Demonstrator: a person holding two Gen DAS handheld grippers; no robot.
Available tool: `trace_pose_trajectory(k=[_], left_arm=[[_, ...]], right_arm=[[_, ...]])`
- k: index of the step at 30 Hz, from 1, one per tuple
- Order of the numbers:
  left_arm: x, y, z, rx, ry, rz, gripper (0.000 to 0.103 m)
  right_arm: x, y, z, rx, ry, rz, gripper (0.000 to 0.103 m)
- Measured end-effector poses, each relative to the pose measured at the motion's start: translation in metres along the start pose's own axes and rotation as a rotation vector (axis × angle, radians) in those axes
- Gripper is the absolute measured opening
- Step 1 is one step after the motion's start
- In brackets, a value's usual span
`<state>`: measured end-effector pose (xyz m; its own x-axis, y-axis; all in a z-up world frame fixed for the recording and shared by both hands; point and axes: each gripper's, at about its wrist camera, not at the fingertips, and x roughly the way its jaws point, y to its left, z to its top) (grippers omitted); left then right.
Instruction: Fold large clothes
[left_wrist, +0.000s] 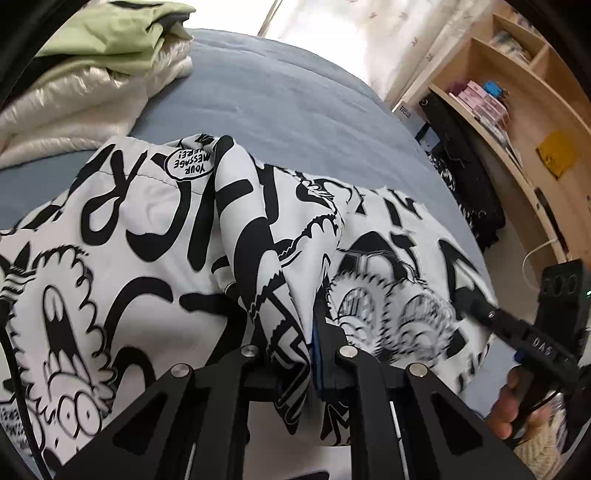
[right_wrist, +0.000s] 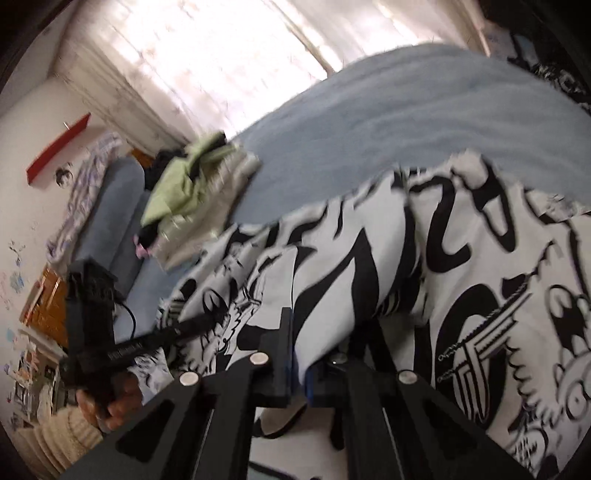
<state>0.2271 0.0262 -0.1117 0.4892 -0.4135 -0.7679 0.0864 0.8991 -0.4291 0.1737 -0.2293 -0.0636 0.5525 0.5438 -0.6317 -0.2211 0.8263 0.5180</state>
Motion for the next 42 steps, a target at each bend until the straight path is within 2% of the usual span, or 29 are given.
trace_pose_trajectory(k=[1, 4, 6, 7, 9, 10, 13, 17, 20, 23, 27, 30, 32, 34, 38, 40, 42], left_arm=[[0.004, 0.000, -0.007, 0.011, 0.016, 0.026, 0.009], [0.022, 0.006, -0.028, 0.024, 0.073, 0.076, 0.011], [0.023, 0.003, -0.036, 0.053, 0.058, 0.103, 0.015], [0.021, -0.001, -0.038, 0.074, 0.048, 0.123, 0.022], [0.015, -0.006, -0.042, 0.100, 0.035, 0.167, 0.034], [0.011, -0.007, -0.043, 0.107, 0.031, 0.174, 0.037], [-0.006, -0.007, -0.047, 0.107, 0.017, 0.182, 0.041], [-0.038, -0.012, -0.049, 0.116, -0.089, 0.254, 0.042], [-0.055, -0.019, -0.054, 0.124, -0.155, 0.271, 0.042], [-0.051, -0.032, -0.044, 0.162, -0.178, 0.252, 0.042], [-0.027, -0.039, -0.020, 0.176, -0.176, 0.278, 0.042], [-0.004, -0.036, -0.005, 0.143, -0.144, 0.285, 0.039], [0.014, -0.030, 0.002, 0.140, -0.115, 0.340, 0.039], [0.031, -0.021, 0.004, 0.140, -0.083, 0.406, 0.038], [0.037, 0.004, -0.002, 0.103, -0.073, 0.439, 0.037], [0.034, 0.013, -0.005, 0.087, -0.076, 0.419, 0.037], [0.031, 0.016, -0.006, 0.070, -0.077, 0.401, 0.037]], right_arm=[[0.000, -0.002, -0.004, -0.005, 0.003, -0.027, 0.004], [0.020, -0.022, -0.035, 0.005, 0.125, -0.145, 0.005], [0.026, -0.026, -0.049, 0.015, 0.152, -0.182, 0.012], [0.022, -0.025, -0.053, 0.018, 0.136, -0.187, 0.015], [0.013, -0.020, -0.053, 0.016, 0.130, -0.222, 0.029], [0.010, -0.017, -0.051, 0.013, 0.130, -0.245, 0.032], [-0.008, -0.006, -0.047, -0.026, 0.092, -0.290, 0.035], [-0.037, 0.019, -0.046, -0.132, -0.027, -0.378, 0.035], [-0.039, 0.044, -0.045, -0.212, -0.095, -0.394, 0.042], [-0.016, 0.067, -0.038, -0.281, -0.090, -0.345, 0.042], [0.024, 0.082, -0.025, -0.322, -0.083, -0.329, 0.042], [0.062, 0.077, -0.011, -0.310, -0.041, -0.345, 0.042], [0.081, 0.064, -0.004, -0.303, -0.022, -0.384, 0.042], [0.088, 0.051, 0.001, -0.303, -0.030, -0.440, 0.042], [0.072, 0.000, 0.010, -0.211, -0.066, -0.508, 0.039], [0.065, -0.018, 0.011, -0.158, -0.054, -0.460, 0.029], [0.060, -0.023, 0.010, -0.153, -0.044, -0.455, 0.026]])
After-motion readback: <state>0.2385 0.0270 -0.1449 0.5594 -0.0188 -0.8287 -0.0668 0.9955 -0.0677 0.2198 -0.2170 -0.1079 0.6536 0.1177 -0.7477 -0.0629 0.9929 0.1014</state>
